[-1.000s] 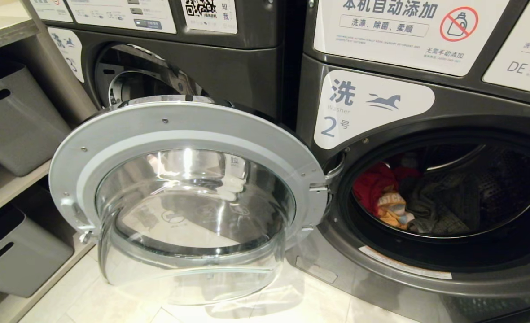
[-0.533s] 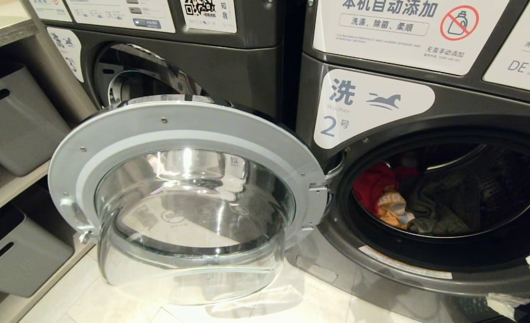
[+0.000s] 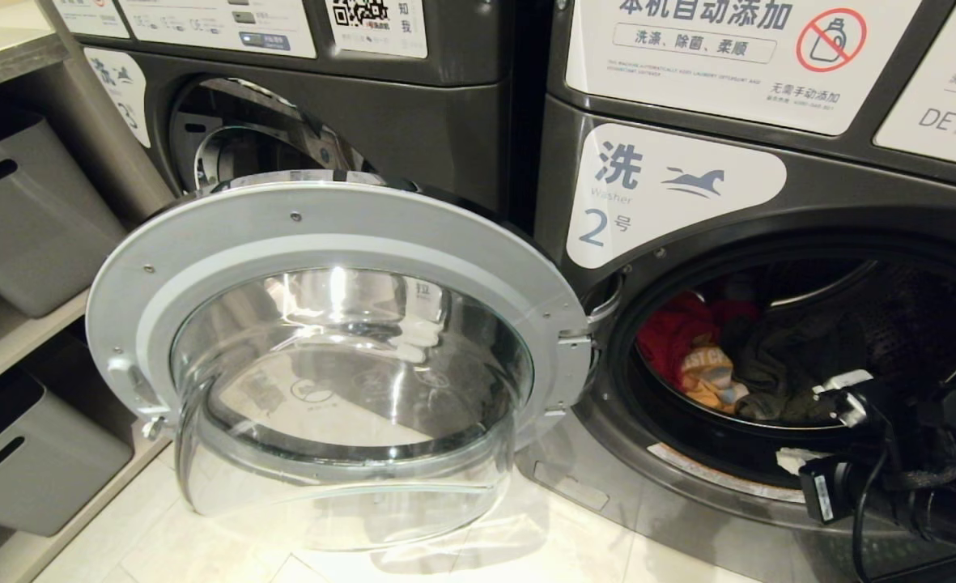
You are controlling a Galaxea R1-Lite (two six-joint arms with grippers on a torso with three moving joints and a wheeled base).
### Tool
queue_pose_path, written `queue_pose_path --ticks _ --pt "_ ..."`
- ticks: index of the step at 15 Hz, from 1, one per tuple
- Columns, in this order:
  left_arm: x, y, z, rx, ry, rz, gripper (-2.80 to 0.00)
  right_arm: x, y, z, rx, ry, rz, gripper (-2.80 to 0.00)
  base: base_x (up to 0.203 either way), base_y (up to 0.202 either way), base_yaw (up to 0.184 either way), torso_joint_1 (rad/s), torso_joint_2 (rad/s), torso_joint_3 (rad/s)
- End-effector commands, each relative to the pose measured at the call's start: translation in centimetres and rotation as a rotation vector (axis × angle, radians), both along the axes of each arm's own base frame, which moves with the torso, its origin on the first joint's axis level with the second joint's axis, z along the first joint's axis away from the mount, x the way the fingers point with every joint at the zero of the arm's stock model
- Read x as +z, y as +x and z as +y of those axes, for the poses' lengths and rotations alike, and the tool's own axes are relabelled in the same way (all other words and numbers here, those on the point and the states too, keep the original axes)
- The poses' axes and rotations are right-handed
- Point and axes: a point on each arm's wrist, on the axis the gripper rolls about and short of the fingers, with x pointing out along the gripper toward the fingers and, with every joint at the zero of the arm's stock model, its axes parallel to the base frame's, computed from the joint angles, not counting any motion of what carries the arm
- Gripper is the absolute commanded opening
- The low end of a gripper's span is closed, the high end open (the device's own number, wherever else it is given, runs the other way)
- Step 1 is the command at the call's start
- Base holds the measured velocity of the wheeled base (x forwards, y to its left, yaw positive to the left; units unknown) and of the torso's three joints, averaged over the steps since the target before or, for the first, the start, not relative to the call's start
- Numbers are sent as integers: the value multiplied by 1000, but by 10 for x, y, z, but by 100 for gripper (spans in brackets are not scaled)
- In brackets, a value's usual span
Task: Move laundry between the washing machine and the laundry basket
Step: Pick a cloth and place it into the basket
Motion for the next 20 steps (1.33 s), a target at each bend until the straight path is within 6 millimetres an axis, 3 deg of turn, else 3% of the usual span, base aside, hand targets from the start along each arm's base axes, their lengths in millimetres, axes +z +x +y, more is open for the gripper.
queue_pose_path --ticks 1,2,7,16,20 --pt "-3 1 0 0 -1 9 -280 -32 23 -1 -30 16 46 -280 0 0 0 0 0 0" --pt "-3 1 0 -1 -1 9 -280 -39 29 -1 -45 22 37 0 0 0 0 0 0 0" --pt "-3 1 0 1 -1 9 -280 -63 64 -2 -131 5 -67 0 0 0 0 0 0 0" --pt "-3 1 0 -1 -1 9 -280 -80 168 -6 -336 28 -282 0 0 0 0 0 0 0" --pt "-3 1 0 1 -1 9 -280 -102 195 -7 -414 56 -278 0 0 0 0 0 0 0"
